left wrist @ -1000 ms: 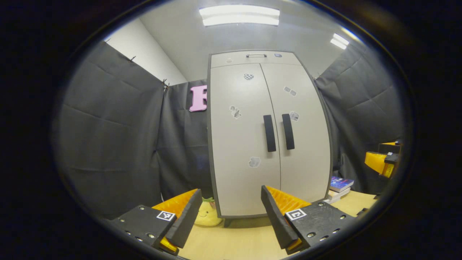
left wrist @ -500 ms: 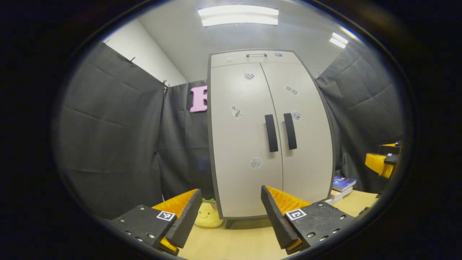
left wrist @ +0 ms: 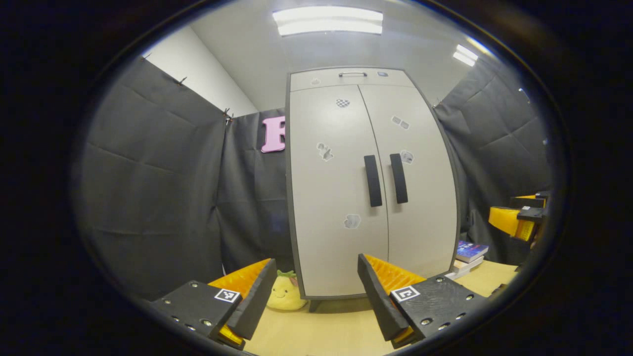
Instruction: Open the right door of the double-door shoe cabinet with the right hand, and open the left door with the left hand.
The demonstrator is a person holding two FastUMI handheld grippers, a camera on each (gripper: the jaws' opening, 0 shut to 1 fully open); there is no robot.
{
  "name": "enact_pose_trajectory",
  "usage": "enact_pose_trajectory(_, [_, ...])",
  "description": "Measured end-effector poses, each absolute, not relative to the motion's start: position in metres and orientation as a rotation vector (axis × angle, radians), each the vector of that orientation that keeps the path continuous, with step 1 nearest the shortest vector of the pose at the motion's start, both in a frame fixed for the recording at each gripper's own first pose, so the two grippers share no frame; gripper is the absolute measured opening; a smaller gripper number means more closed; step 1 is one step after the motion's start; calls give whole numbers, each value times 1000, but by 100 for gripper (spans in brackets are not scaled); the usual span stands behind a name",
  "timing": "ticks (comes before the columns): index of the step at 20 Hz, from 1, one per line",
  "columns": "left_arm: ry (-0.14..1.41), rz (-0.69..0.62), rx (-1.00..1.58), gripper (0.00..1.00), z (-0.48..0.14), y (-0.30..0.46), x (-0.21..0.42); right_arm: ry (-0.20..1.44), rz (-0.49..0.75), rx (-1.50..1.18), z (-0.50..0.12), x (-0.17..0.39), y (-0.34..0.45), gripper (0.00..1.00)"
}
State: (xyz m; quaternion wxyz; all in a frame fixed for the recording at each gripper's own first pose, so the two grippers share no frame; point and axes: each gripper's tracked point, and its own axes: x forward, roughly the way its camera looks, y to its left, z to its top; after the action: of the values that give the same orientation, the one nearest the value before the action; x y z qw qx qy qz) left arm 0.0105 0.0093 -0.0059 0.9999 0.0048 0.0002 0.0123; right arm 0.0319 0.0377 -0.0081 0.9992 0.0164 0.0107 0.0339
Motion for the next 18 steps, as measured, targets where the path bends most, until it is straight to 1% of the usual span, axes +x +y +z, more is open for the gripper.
enact_pose_trajectory(5, [13,43,13,95,-10,18,7,-27,100,47,16,49,53,97])
enact_pose_trajectory(14, [40,107,31,95,-20,46,-12,-33,132,37,33,93,77,98])
enact_pose_trajectory(18, [37,138,40,94,-18,59,-18,-63,147,30,51,113,91,97])
